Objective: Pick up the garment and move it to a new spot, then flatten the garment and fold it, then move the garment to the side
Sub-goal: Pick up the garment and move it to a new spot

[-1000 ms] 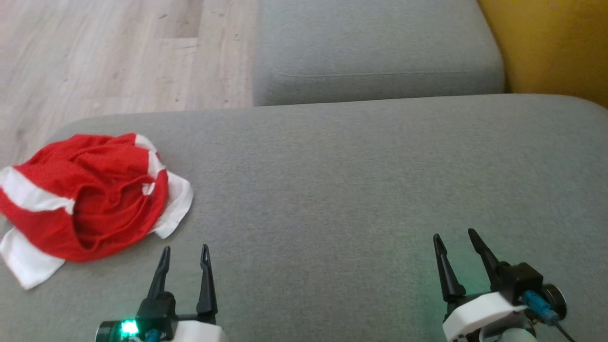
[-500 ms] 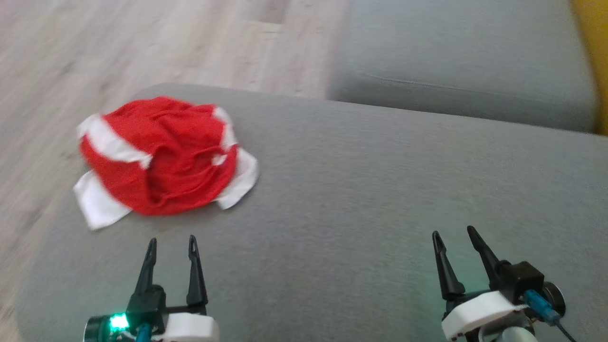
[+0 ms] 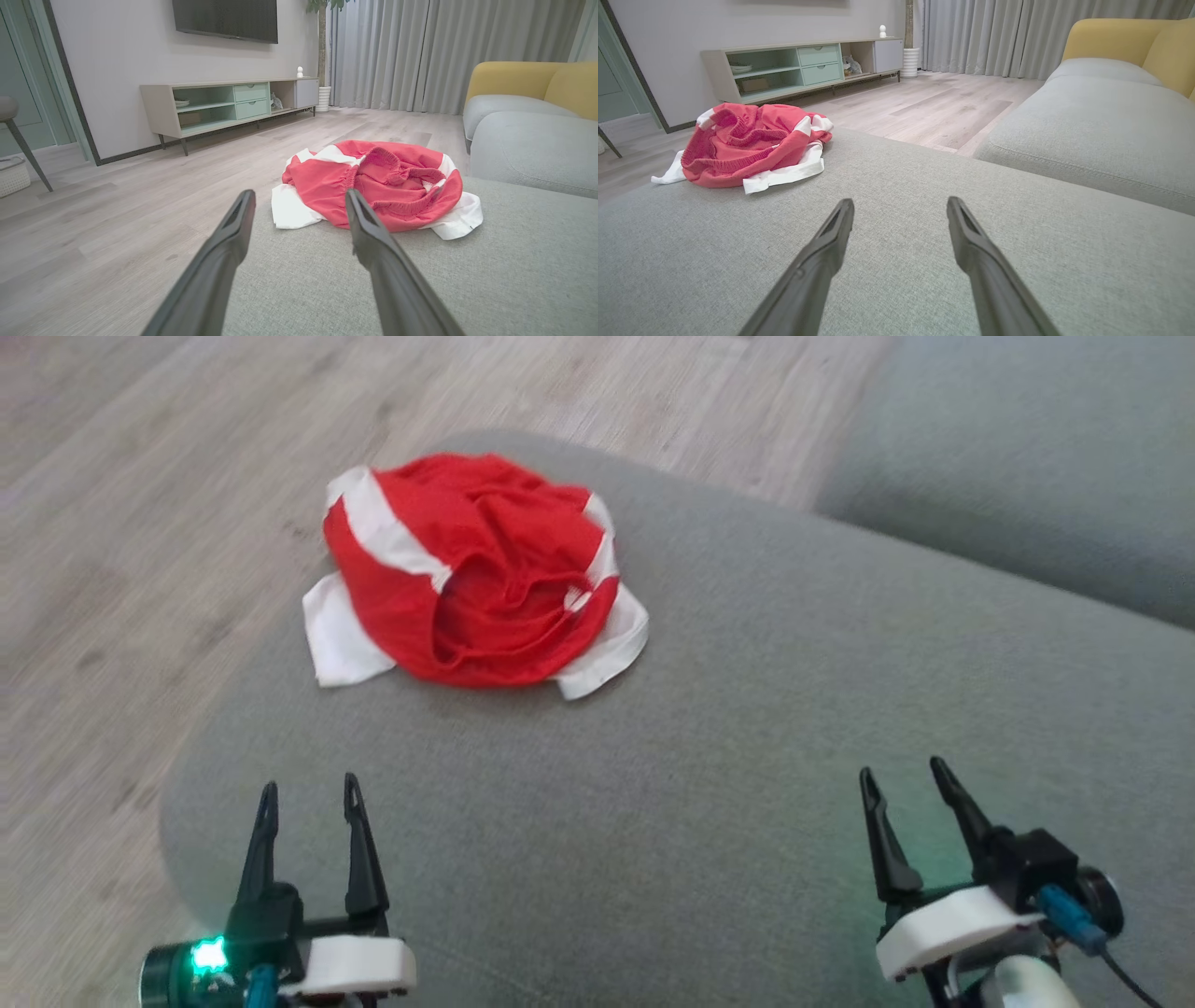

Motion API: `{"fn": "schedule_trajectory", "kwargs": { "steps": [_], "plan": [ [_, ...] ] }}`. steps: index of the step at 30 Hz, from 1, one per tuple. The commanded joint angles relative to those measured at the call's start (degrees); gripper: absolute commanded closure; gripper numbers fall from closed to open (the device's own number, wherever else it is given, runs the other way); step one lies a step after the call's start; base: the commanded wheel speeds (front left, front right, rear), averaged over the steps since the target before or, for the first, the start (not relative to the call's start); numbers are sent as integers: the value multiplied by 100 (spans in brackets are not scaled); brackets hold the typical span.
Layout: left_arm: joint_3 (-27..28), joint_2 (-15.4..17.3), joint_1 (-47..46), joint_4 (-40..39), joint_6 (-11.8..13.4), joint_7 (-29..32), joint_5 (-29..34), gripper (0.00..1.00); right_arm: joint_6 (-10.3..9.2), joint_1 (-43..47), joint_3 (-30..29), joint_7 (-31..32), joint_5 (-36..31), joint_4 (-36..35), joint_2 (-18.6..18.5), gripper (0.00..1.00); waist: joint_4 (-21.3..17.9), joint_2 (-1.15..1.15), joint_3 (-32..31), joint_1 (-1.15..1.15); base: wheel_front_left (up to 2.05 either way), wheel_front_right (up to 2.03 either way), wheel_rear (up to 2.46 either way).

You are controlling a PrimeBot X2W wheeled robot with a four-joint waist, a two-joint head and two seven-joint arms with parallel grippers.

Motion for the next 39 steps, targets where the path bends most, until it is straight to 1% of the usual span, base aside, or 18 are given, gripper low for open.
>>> {"fn": "schedule_trajectory", "kwargs": {
  "steps": [1, 3, 4, 6, 8, 11, 14, 16, 18, 21, 24, 29, 34, 35, 36, 39],
  "plan": [
    [138, 13, -270, -289, 74, -55, 87, 0, -4, -257, 63, -63, -100, -176, -58, 0, 147, 0, 192, 0, 0, 0, 0],
    [101, 13, -368, -413, 107, -55, 170, 0, -4, -294, -42, -63, -230, -205, -58, 0, 189, 0, 398, 0, 0, 0, 0],
    [101, 13, -368, -413, 107, -55, 170, 0, -4, -294, -42, -63, -230, -205, -58, 0, 189, 0, 398, 0, 0, 0, 0],
    [77, 13, -557, -552, 154, -55, 175, 0, -4, -350, -203, -63, -408, -230, -58, 0, 229, 0, 652, 0, 0, 0, 0],
    [37, 13, -841, -628, 141, -55, 157, 0, -4, -435, -385, -63, -657, -278, -59, 0, 264, 0, 939, 0, 0, 0, 0],
    [43, 13, -1456, -601, 30, -55, 109, 0, -4, -575, -574, -63, -919, -385, -223, 0, 265, 0, 1376, 0, 0, 0, 0],
    [130, 39, -2226, -291, -176, -55, 123, 0, -4, -740, -623, -63, -1028, -510, -502, 0, 178, 0, 1804, 0, 0, 0, 0],
    [215, 86, -2789, 121, -295, -55, 111, 0, -4, -856, -629, -63, -1056, -597, -688, 0, 88, 0, 2068, 0, 0, 0, 0],
    [361, 119, -3371, 659, -359, -55, 31, 0, -4, -953, -631, -63, -1059, -674, -849, 0, -10, 0, 2274, 0, 0, 0, 0],
    [553, 146, -4130, 1755, -442, -30, -185, 0, -4, -1071, -558, -63, -1057, -786, -1018, 0, -194, 0, 2511, 0, 0, 0, 0],
    [769, 163, -4798, 2858, -619, 271, -560, 0, -4, -1171, -508, -63, -1032, -862, -1113, 0, -396, 0, 2671, 0, 0, 0, 0],
    [939, 257, -5431, 4210, -1020, 676, -961, 0, -4, -1228, -507, -63, -1003, -924, -1127, 0, -689, 0, 2846, 0, 0, 0, 0],
    [926, 368, -5717, 5006, -1190, 588, -1024, 0, -4, -1238, -575, -63, -991, -968, -1151, 0, -816, 0, 2990, 0, 0, 0, 0],
    [917, 373, -5760, 5103, -1217, 521, -1030, 56, -4, -1243, -590, -63, -990, -976, -1158, 0, -819, 0, 3012, 0, 0, 0, 0],
    [899, 383, -5800, 5187, -1242, 446, -1022, 100, -4, -1250, -603, -63, -989, -984, -1165, 0, -818, 0, 3033, 0, 0, 0, 0],
    [829, 405, -5914, 5330, -1312, 204, -980, 100, -4, -1258, -631, -63, -998, -982, -1162, 0, -806, 0, 3030, 0, 0, 0, 0]
  ]
}}
